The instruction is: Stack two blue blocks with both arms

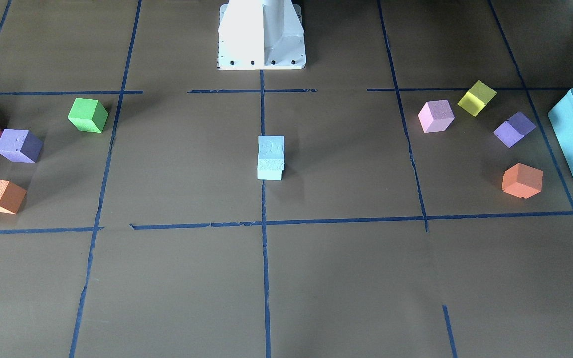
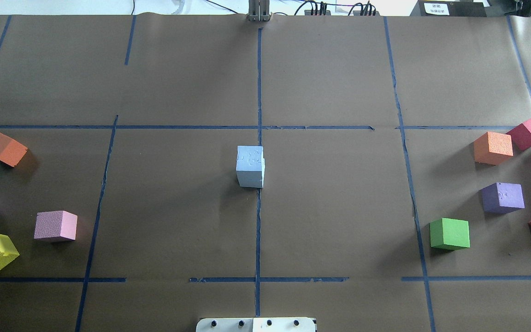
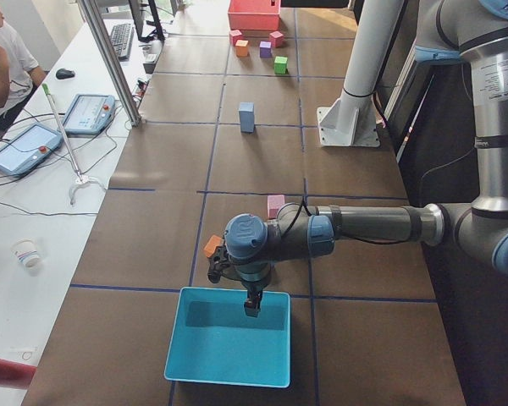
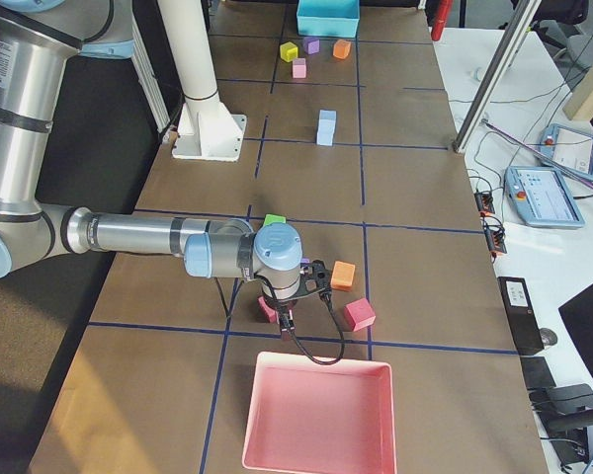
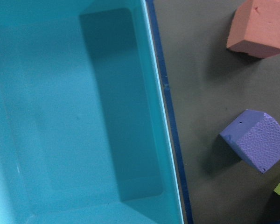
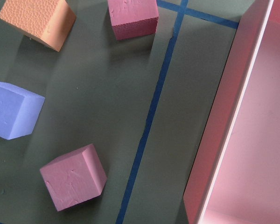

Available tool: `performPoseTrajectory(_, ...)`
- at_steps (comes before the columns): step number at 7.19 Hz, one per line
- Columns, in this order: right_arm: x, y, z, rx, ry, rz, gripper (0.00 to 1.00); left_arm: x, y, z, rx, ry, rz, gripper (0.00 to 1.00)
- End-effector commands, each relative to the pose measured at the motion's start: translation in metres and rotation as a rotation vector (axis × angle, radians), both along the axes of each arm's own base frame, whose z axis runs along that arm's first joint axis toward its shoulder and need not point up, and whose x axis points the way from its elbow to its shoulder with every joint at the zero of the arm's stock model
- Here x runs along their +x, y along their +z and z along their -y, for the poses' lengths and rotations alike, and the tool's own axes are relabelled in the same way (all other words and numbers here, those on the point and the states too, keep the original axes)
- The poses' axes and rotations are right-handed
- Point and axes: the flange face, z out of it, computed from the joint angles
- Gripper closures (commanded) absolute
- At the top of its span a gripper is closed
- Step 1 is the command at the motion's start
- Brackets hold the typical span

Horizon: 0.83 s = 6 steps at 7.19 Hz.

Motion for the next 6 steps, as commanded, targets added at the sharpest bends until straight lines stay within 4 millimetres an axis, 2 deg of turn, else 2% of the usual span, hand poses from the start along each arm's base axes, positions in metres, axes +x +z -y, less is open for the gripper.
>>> performPoseTrajectory(1, -0.0001, 0.001, -0.0007, -0.004, 0.002, 0.001, 0.0, -0.0027, 0.0021, -0.002, -0.001, 0.005, 0.028, 0.0)
performPoseTrajectory(6, -0.0003, 0.001, -0.0001, -0.003, 0.001, 0.005, 0.0, -0.002, 0.0044, -0.0017, -0.007, 0.001, 0.019, 0.0)
